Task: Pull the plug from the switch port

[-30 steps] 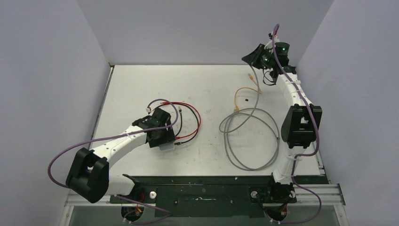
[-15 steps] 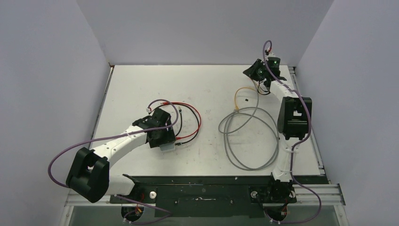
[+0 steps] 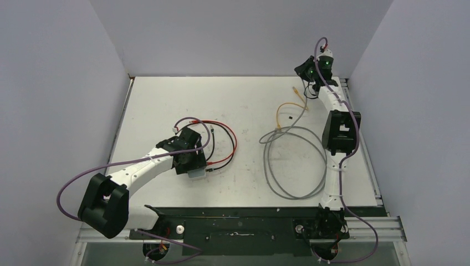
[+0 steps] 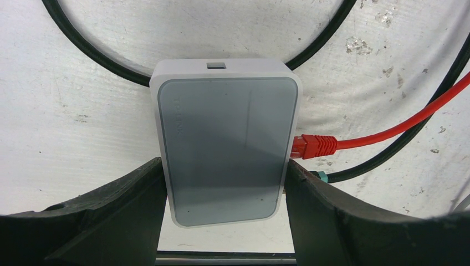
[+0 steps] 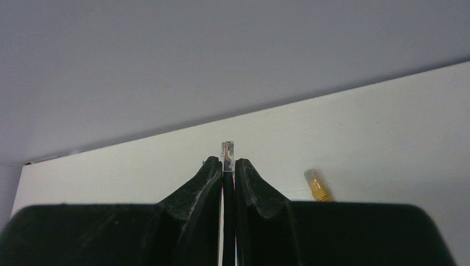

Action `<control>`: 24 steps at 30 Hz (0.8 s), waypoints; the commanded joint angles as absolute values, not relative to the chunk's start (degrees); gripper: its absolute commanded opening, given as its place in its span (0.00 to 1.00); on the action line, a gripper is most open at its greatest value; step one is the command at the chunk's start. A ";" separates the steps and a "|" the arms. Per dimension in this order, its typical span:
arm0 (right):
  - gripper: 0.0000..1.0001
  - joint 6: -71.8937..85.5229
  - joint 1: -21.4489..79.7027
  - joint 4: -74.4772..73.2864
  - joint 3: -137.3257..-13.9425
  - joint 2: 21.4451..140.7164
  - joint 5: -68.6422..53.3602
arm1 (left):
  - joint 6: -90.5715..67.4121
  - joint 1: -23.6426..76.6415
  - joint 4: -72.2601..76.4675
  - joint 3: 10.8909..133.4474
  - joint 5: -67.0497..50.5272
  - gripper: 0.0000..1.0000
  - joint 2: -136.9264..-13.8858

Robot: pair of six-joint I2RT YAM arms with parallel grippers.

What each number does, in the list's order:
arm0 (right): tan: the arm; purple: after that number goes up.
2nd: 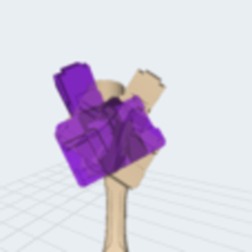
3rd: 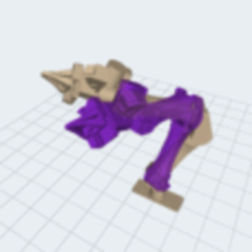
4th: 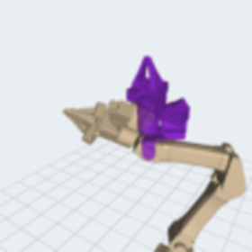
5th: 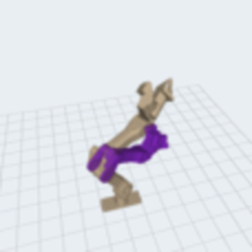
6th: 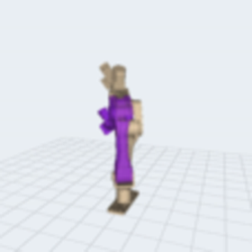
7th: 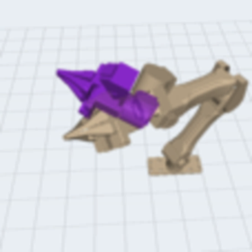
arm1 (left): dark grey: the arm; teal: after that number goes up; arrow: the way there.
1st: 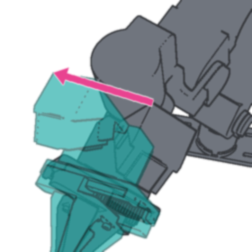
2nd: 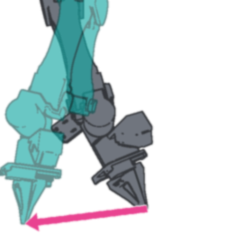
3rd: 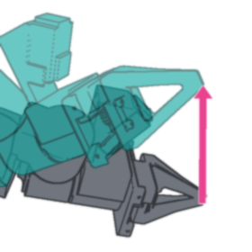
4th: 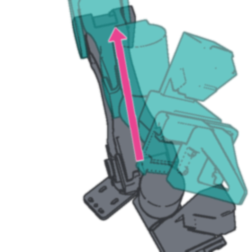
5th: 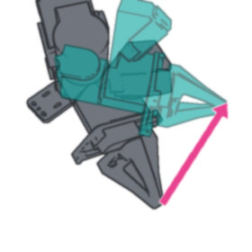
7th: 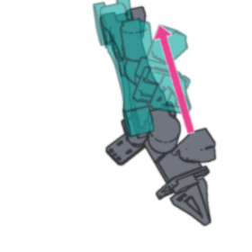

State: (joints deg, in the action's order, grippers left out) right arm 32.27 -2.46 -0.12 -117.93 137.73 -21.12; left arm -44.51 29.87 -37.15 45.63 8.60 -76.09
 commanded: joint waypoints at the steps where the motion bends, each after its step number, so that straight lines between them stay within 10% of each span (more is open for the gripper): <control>1: 0.06 33.81 -4.09 1.69 -122.56 138.96 -18.86 | -43.81 29.44 -37.11 47.86 8.87 0.00 -75.26; 16: 0.25 31.99 -3.87 0.19 -113.88 137.64 -18.41 | -43.00 29.37 -36.49 50.04 8.00 0.00 -77.40; 24: 0.72 29.57 -3.96 -4.85 -114.87 134.22 -15.48 | -43.32 29.37 -36.07 49.15 7.73 0.00 -76.76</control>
State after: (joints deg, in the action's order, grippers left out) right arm 31.73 -4.08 -3.92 -113.40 138.67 -18.41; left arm -43.68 29.78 -37.50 47.29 8.45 -77.71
